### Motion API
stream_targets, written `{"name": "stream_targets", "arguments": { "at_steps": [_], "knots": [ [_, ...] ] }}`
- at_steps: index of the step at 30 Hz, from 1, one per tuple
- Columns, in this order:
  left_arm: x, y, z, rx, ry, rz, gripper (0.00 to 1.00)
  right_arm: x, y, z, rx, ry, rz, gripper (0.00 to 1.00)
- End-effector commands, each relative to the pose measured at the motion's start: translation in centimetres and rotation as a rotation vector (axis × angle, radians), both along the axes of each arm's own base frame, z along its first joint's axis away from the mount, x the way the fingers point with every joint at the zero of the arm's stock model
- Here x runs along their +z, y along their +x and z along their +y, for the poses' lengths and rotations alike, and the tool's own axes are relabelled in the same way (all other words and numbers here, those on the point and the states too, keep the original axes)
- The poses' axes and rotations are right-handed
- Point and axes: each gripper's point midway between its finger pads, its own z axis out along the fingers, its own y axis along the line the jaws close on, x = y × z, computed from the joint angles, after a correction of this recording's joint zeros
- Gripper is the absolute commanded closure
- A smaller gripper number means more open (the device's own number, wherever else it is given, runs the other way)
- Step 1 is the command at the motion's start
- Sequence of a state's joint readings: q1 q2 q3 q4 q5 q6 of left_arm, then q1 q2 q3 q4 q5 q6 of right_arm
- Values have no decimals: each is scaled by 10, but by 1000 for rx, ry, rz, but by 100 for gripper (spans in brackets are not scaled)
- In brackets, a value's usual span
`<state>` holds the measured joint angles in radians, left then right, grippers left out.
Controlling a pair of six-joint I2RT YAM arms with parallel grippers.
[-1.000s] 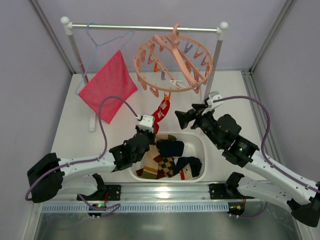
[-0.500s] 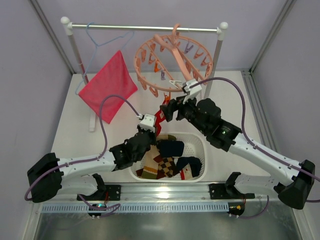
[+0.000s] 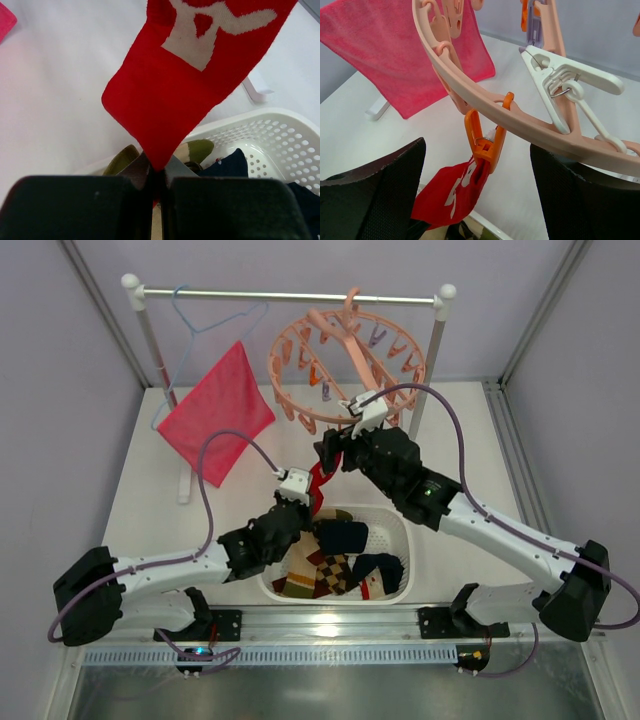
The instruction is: Remove the socks clipped to the hanger
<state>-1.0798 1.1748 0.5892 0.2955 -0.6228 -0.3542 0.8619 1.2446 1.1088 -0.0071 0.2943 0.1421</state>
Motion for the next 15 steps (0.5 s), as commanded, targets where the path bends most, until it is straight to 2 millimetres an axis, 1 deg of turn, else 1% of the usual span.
{"name": "stream_targets", "arguments": {
  "at_steps": [1, 4, 5, 6, 9, 15],
  "knots": [
    [27, 0, -6, -13, -70, -31, 100, 31, 9, -1, -43, 46, -83, 15],
    [28, 0, -6, -13, -75, -33, 100, 31, 13, 1, -48, 57, -98, 16],
    [28, -1, -7, -17, -75, -30, 100, 28, 15, 2, -52, 53, -97, 16],
    [29, -1, -7, -17, -76, -32, 100, 31, 16, 3, -52, 63, -105, 17],
    [29, -1, -9, -23, -76, -32, 100, 30, 20, 5, -67, 64, -118, 20],
    [27, -2, -10, -30, -78, -27, 100, 26, 30, -1, -133, 47, -133, 25]
  ]
}}
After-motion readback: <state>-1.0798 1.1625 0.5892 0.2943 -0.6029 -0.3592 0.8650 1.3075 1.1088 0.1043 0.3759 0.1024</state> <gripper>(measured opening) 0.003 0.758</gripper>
